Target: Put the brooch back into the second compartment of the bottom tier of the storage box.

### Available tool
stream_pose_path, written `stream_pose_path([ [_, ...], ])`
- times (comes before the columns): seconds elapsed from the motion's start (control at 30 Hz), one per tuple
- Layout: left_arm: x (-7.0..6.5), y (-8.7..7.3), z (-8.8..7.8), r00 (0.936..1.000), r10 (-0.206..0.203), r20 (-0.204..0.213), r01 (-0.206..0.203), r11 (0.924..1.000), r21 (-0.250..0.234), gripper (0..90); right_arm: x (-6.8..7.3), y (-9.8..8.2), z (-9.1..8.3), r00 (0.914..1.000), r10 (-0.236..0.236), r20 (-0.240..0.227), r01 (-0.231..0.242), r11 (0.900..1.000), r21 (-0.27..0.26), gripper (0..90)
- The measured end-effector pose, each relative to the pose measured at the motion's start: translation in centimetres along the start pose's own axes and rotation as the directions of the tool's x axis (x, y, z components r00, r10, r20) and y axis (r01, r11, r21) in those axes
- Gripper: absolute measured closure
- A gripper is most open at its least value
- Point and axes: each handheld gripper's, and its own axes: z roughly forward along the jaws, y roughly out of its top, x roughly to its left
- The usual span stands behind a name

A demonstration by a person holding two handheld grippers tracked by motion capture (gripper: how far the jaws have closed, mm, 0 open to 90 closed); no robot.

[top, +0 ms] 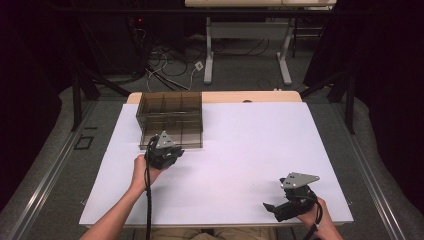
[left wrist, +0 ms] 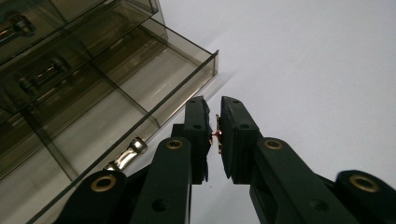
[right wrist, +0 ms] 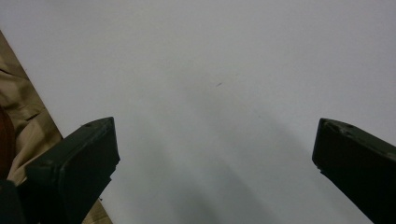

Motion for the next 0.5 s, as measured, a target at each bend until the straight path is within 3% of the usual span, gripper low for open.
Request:
stream_pose_path([
  [0.5,1.8,-0.4,-0.4,0.998,-0.044,-0.046,0.044,0.9989,-0.015,81.4,0.0,0.0,0.0,1.0,-0.001,0.0,0.001,1.0,0.001,0.0],
])
